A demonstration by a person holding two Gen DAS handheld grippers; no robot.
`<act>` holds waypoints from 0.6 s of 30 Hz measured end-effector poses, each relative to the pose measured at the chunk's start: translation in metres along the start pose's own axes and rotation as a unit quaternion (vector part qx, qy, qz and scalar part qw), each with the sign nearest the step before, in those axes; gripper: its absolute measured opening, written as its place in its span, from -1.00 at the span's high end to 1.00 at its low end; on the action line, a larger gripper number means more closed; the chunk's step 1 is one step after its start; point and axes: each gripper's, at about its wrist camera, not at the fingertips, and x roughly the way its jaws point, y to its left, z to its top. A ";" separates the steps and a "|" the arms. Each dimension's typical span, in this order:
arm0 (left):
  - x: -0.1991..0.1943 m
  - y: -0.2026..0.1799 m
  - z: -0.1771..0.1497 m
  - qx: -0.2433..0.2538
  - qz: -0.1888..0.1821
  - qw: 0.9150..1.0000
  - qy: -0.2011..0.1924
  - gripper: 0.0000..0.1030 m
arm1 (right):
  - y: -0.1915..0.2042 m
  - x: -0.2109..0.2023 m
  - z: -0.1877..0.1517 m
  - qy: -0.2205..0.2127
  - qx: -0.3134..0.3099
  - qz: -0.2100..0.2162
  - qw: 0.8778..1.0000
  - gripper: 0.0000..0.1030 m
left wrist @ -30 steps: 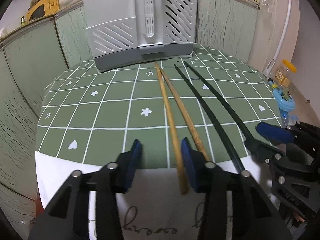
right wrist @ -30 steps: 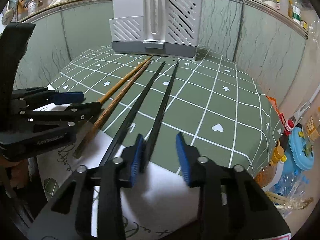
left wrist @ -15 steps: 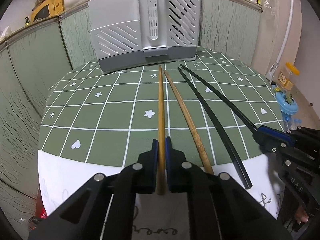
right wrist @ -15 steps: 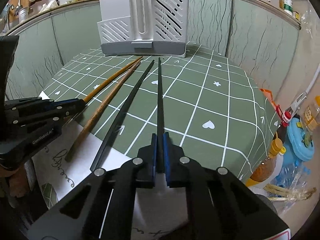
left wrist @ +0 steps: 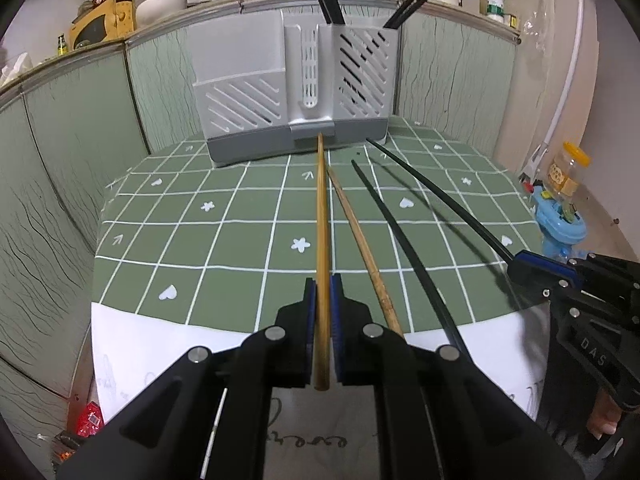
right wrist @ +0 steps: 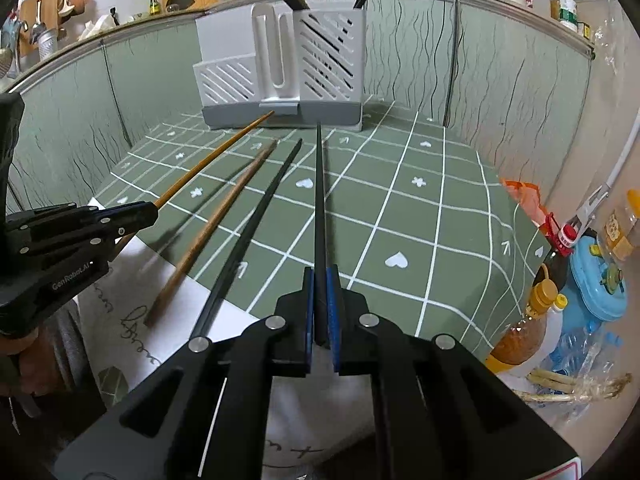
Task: Organize utensils
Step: 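Lift the wooden chopstick with the left tool while the right tool lifts the black chopstick toward the holder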
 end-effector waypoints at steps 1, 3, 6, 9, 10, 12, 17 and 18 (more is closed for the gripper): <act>-0.003 0.000 0.001 -0.002 0.000 1.000 -0.004 0.84 | 0.000 -0.002 0.001 -0.003 0.000 0.000 1.000 0.88; -0.008 0.000 0.001 -0.004 0.000 1.000 -0.009 0.84 | -0.001 -0.008 0.003 -0.008 0.001 0.002 1.000 0.88; -0.016 0.000 0.003 -0.006 -0.001 1.000 -0.017 0.84 | -0.001 -0.016 0.006 -0.017 0.002 0.004 1.000 0.88; -0.023 0.001 0.006 -0.006 0.000 1.000 -0.024 0.84 | -0.002 -0.025 0.011 -0.025 0.002 0.008 1.000 0.88; -0.025 0.001 0.007 -0.007 0.001 1.000 -0.026 0.84 | -0.002 -0.028 0.012 -0.028 0.002 0.008 1.000 0.88; -0.029 0.001 0.009 -0.008 0.000 1.000 -0.030 0.84 | -0.003 -0.036 0.016 -0.035 0.002 0.008 0.999 0.88; -0.042 0.002 0.014 -0.008 0.000 0.999 -0.040 0.84 | -0.006 -0.050 0.024 -0.047 0.001 0.008 0.999 0.88; -0.044 0.002 0.016 -0.007 0.001 0.999 -0.042 0.84 | -0.007 -0.052 0.026 -0.048 0.001 0.008 0.999 0.88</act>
